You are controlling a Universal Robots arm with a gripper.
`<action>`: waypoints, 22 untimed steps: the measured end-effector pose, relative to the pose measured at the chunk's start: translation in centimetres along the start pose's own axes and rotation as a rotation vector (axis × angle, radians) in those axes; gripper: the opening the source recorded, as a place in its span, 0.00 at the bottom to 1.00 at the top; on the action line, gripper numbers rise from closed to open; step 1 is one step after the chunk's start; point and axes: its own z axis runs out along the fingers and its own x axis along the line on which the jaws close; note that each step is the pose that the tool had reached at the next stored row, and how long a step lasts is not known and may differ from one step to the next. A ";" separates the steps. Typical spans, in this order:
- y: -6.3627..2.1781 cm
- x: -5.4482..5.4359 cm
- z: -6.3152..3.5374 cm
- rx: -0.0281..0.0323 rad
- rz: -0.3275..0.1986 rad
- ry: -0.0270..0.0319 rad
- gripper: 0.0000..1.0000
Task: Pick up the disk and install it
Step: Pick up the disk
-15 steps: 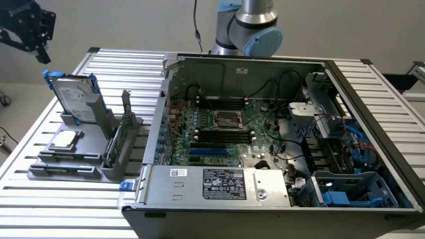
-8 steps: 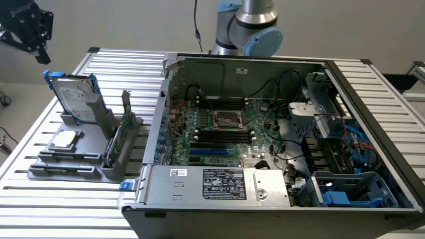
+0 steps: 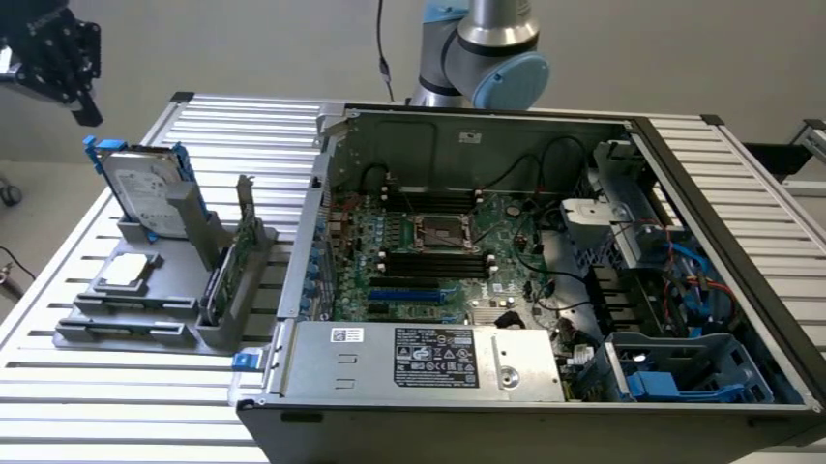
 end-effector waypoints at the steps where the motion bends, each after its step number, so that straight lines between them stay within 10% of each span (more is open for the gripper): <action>1: 0.00 0.0 0.02 0.0052 -0.016 -0.0003 0.11; 6: -0.01 0.0 0.18 0.0196 -0.103 -0.0006 0.11; 16: -0.11 0.0 0.43 0.0195 -0.187 0.0001 0.12; 22: -0.30 0.0 0.66 0.0188 -0.187 -0.0005 0.36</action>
